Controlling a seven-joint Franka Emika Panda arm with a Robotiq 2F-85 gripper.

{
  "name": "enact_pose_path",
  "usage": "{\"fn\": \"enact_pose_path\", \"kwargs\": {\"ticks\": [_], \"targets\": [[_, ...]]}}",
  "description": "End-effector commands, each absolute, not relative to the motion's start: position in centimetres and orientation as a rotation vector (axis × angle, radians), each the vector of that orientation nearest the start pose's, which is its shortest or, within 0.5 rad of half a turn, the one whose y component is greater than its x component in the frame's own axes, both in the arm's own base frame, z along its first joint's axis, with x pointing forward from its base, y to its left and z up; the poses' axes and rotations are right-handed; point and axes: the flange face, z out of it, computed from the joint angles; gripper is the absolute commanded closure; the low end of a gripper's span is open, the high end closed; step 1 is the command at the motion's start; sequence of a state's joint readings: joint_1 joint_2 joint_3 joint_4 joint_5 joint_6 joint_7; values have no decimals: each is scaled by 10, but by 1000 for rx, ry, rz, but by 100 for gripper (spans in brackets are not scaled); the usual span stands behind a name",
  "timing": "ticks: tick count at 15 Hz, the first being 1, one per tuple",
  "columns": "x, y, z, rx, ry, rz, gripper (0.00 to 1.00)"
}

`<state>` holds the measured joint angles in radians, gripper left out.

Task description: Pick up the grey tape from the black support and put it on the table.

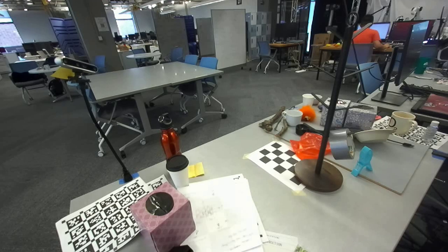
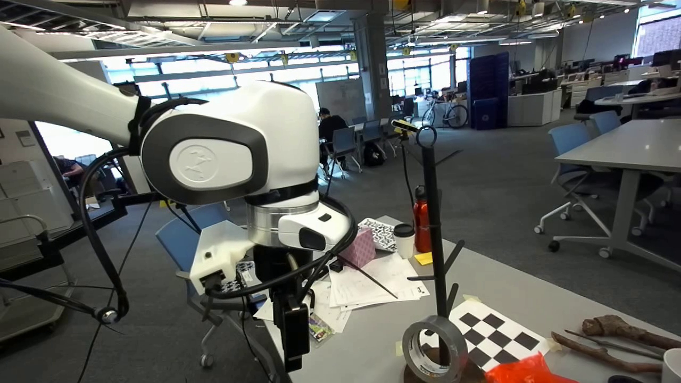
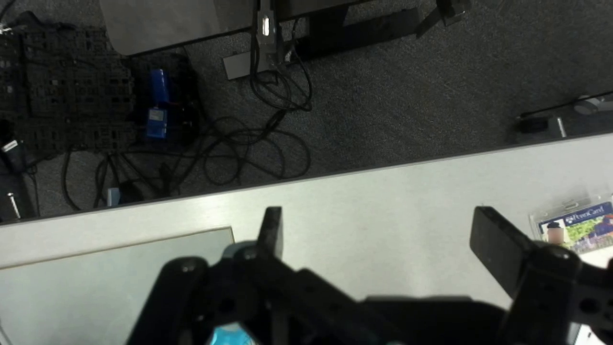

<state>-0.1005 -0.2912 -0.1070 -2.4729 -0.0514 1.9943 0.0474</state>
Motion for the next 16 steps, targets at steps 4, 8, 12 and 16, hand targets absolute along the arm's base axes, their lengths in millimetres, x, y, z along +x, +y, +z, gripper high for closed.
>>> {"fn": "enact_pose_path", "kwargs": {"ticks": [4, 8, 12, 16], "targets": [[422, -102, 338, -3096, 326, 154, 0], [440, -123, 319, -3072, 333, -2, 0], [456, -145, 314, -3026, 316, -117, 0], [451, -147, 315, -3009, 320, -100, 0]]}}
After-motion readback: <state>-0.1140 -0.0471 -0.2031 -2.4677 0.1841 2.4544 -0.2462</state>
